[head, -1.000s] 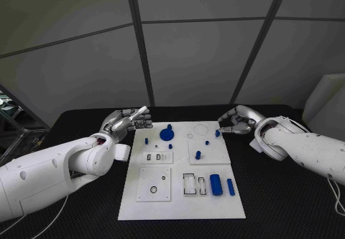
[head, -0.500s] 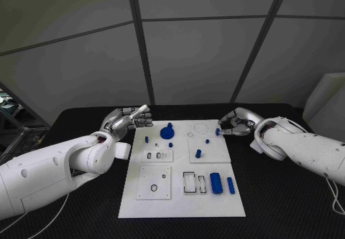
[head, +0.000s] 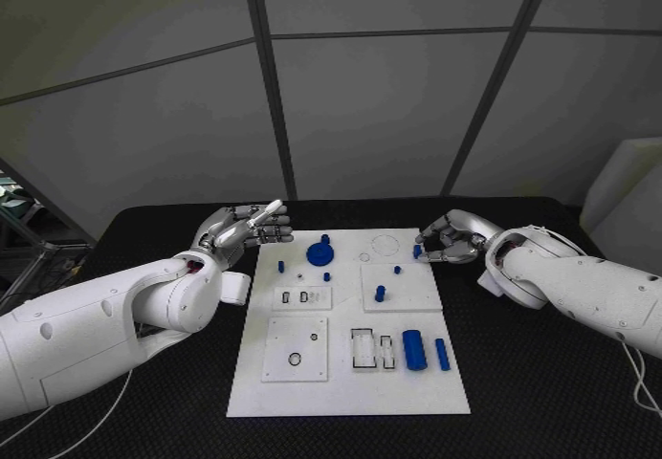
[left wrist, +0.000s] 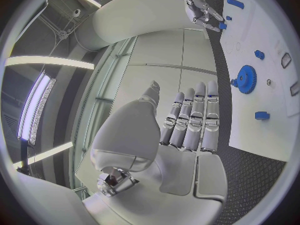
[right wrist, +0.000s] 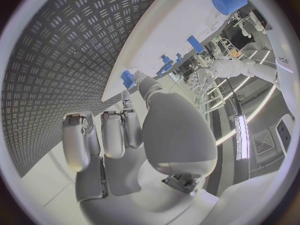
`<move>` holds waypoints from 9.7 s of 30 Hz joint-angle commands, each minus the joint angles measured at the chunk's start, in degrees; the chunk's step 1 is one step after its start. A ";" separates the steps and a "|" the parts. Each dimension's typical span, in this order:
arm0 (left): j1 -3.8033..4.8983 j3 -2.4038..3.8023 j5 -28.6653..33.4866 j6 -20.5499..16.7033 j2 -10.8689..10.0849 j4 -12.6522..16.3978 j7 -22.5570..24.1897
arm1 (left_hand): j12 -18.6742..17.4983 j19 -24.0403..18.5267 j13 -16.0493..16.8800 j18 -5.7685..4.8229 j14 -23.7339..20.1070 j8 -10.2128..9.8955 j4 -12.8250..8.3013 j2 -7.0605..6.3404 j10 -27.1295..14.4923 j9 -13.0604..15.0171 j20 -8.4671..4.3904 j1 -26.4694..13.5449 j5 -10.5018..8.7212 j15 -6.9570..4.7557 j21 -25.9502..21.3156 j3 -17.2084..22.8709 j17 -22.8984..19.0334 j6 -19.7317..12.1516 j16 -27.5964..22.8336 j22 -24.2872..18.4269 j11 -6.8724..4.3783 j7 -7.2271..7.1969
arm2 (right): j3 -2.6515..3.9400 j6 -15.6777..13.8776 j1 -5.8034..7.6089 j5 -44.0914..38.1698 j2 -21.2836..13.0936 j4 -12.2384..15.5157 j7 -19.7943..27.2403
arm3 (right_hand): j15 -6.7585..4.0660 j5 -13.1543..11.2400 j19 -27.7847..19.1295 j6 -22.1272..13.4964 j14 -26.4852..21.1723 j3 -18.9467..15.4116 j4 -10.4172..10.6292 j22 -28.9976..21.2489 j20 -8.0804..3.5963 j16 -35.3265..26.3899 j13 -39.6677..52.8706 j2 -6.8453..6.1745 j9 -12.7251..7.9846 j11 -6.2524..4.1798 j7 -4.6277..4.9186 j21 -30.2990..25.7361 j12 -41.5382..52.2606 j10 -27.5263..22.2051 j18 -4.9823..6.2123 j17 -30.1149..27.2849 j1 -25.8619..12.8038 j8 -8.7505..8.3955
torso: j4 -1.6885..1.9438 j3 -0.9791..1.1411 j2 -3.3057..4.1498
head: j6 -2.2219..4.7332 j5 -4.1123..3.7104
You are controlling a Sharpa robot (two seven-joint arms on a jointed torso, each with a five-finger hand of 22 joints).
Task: Assemble the parts on the task board
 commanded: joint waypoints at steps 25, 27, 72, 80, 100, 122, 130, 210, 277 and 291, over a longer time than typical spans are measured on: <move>0.06 0.05 -0.12 0.86 0.15 -0.16 0.27 | -0.56 0.37 -0.08 -0.74 0.29 -0.47 -0.30 0.04 0.02 -0.12 -0.10 -0.08 -0.29 0.24 0.10 -0.17 0.07 0.07 -0.43 -0.11 0.30 0.21 | 0.02 0.83 0.04 -0.84 2.36 -2.44 -0.69 | -0.28 0.43 5.84 2.53 2.97 0.74 -0.62 15.09 -0.10 0.39 7.76 2.15 0.20 -0.34 -0.28 0.37 0.96 2.00 -0.86 0.69 -0.82 0.33 | 0.01 0.05 -0.06 | -0.27 0.15; 0.06 0.05 -0.12 0.87 0.15 -0.16 0.27 | -0.56 0.37 -0.08 -0.74 0.29 -0.47 -0.30 0.04 0.02 -0.12 -0.10 -0.08 -0.29 0.24 0.10 -0.17 0.07 0.07 -0.43 -0.11 0.30 0.21 | 0.03 0.75 0.04 -0.96 2.42 -2.57 -0.90 | -0.34 0.42 5.84 3.15 3.00 0.90 -0.71 15.09 -0.15 0.45 7.85 2.39 0.27 -0.44 -0.42 0.37 1.06 2.05 -0.86 0.82 -0.95 0.48 | 0.01 0.04 -0.06 | -0.26 0.17; 0.08 0.06 -0.12 0.98 0.28 -0.41 0.14 | -0.68 0.37 -0.07 -0.74 0.32 -0.55 -0.40 0.17 0.04 -0.14 -0.08 -0.01 -0.29 0.26 0.08 -0.20 0.09 0.09 -0.55 -0.16 0.32 0.24 | 0.21 -6.83 0.06 -2.84 6.65 13.88 -10.74 | -1.55 0.96 5.84 8.53 2.96 3.31 -3.17 15.09 -1.34 0.30 7.68 5.60 1.92 -1.83 -1.97 0.37 0.81 1.98 -0.86 0.72 -1.05 1.27 | 0.17 -0.10 -0.14 | -1.48 1.18; 0.11 0.06 -0.12 0.96 0.48 -0.53 0.07 | -0.70 0.37 -0.07 -0.74 0.32 -0.57 -0.42 0.19 0.05 -0.15 -0.08 -0.01 -0.29 0.26 0.07 -0.21 0.09 0.08 -0.58 -0.17 0.31 0.25 | 0.17 -6.31 -0.16 -5.65 11.26 13.86 -14.08 | -1.60 1.38 5.84 8.60 2.93 3.57 -3.46 15.09 -1.38 0.22 7.66 5.91 2.00 -1.89 -2.04 0.37 0.77 1.97 -0.86 0.59 -1.10 1.09 | 0.14 -0.12 -0.08 | -1.97 2.11; 0.15 0.07 -0.12 0.90 1.05 -0.70 -0.12 | -0.73 0.38 -0.06 -0.74 0.34 -0.61 -0.45 0.22 0.09 -0.16 -0.08 -0.02 -0.29 0.26 0.06 -0.25 0.10 0.08 -0.62 -0.19 0.32 0.26 | -2.25 -2.55 -1.48 -11.16 16.45 13.56 -18.62 | -1.61 2.09 5.84 8.50 2.93 3.52 -3.59 15.09 -1.43 0.18 7.62 5.91 2.11 -1.85 -1.96 0.37 0.69 1.96 -0.86 0.58 -2.02 0.64 | -0.02 0.01 -0.08 | -3.09 3.28; 0.15 0.07 -0.12 1.03 1.34 -0.94 -0.17 | -0.73 0.38 -0.06 -0.74 0.34 -0.61 -0.45 0.22 0.09 -0.16 -0.08 -0.02 -0.29 0.26 0.06 -0.25 0.10 0.08 -0.62 -0.19 0.32 0.26 | -2.53 -0.51 -2.20 -11.94 17.30 13.26 -18.28 | -1.58 2.17 5.84 8.40 2.91 3.38 -3.55 15.09 -1.42 0.12 7.53 5.80 2.15 -1.81 -1.91 0.37 0.58 1.90 -0.86 0.47 -2.61 0.40 | 0.03 -0.01 -0.10 | -3.61 3.52; 0.14 0.07 -0.12 1.05 1.34 -0.95 -0.17 | -0.73 0.38 -0.06 -0.74 0.34 -0.61 -0.45 0.22 0.09 -0.16 -0.08 -0.02 -0.29 0.26 0.06 -0.25 0.10 0.08 -0.62 -0.19 0.32 0.26 | -2.57 0.33 -2.24 -12.15 17.50 12.62 -18.27 | -1.52 2.20 5.84 7.95 2.89 3.31 -3.61 15.09 -1.38 0.03 7.35 5.63 2.11 -1.71 -1.77 0.37 0.37 1.78 -0.86 0.33 -3.06 -0.01 | -0.02 -0.04 -0.08 | -3.66 3.57; 0.13 0.07 -8.58 7.01 1.25 -3.88 -5.65 | 1.43 11.16 0.66 -0.45 15.53 0.65 -0.80 2.04 10.39 0.64 -4.53 -0.33 4.16 -4.73 7.06 -0.30 5.05 7.20 5.90 2.39 -3.61 -2.75 | -2.09 -2.71 -1.12 0.11 6.32 20.48 1.83 | -0.62 -0.68 -1.21 -2.10 0.62 -1.50 -1.12 3.98 -0.34 -5.01 -8.37 -0.38 2.31 -0.73 -0.52 -6.33 -17.43 -8.06 1.85 -6.94 -4.45 -0.08 | -0.37 0.08 -0.94 | -3.58 3.94; 8.35 -2.04 -57.99 31.49 15.22 -11.64 -56.34 | 63.84 26.88 76.40 -6.37 26.66 15.80 11.29 0.78 27.31 44.55 -12.13 -9.51 -0.48 -12.21 55.87 -7.53 77.29 7.13 75.98 57.36 -11.21 -10.08 | 0.97 -6.95 2.59 16.22 -2.51 19.23 -0.38 | -0.80 3.54 -4.73 1.02 0.13 -1.50 -0.52 -5.16 -0.73 -12.53 -15.47 -0.10 3.86 -0.77 -0.68 -14.08 -23.01 -9.47 3.62 -13.41 -5.12 -0.24 | -0.40 0.89 -2.25 | -5.67 4.66; 8.35 -2.39 -57.98 32.46 15.76 -11.80 -56.51 | 63.56 26.94 76.45 -6.40 26.75 15.51 10.98 0.94 27.27 45.79 -12.10 -8.36 -0.48 -12.21 55.87 -7.23 77.54 6.98 76.12 57.62 -11.21 -10.08 | 0.96 -6.80 2.59 16.22 -2.17 18.90 -0.46 | -0.80 3.61 -4.96 1.02 0.04 -1.48 -0.50 -5.60 -0.72 -12.78 -15.53 -0.09 3.86 -0.77 -0.68 -14.40 -23.07 -9.55 3.72 -13.75 -5.13 -0.24 | -0.41 0.91 -2.24 | -5.78 4.87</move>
